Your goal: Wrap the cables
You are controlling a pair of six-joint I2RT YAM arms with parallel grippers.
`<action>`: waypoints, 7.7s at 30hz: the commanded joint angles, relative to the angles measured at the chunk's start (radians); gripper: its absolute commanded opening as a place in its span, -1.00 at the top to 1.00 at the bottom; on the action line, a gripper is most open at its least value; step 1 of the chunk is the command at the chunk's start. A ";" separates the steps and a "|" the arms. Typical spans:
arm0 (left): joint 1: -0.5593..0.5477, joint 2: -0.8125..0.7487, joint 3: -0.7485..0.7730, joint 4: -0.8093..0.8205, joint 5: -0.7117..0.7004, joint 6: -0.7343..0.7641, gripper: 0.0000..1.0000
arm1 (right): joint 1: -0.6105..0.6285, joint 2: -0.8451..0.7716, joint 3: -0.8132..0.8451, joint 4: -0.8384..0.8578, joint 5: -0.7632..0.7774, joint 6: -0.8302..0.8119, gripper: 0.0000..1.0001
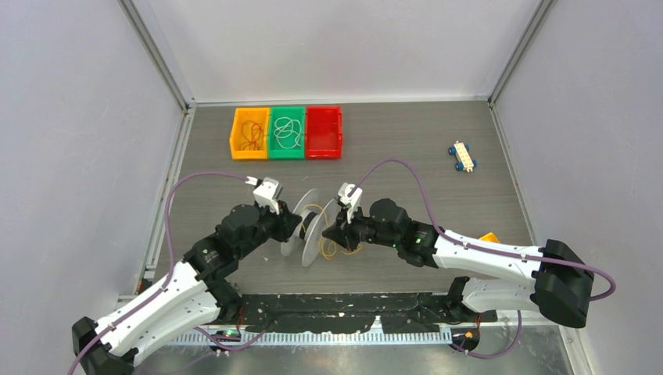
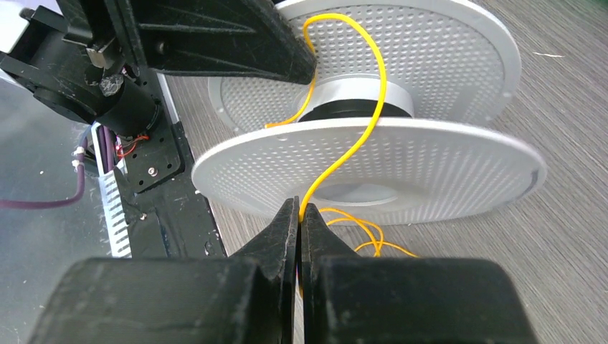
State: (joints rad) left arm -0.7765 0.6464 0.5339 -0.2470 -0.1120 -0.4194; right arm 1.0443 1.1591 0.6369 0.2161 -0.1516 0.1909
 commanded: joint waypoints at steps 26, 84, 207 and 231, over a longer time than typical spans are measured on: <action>0.003 0.005 0.104 -0.043 0.054 0.039 0.59 | 0.003 -0.102 0.028 -0.015 0.039 0.015 0.89; -0.024 0.023 0.141 -0.019 -0.013 0.189 -0.19 | -0.006 -0.036 -0.001 0.071 0.099 -0.046 0.89; -0.004 0.022 0.678 -0.706 -0.023 0.225 1.00 | -0.841 -0.128 0.197 0.108 0.207 -0.088 0.89; 0.003 -0.002 0.893 -0.482 -0.196 0.045 1.00 | -0.821 0.098 -0.031 0.152 0.102 0.016 0.89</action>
State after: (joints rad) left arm -0.7769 0.6239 1.3666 -0.9298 -0.1246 -0.3405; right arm 0.1455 1.2976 0.6388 0.3328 -0.0864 0.1886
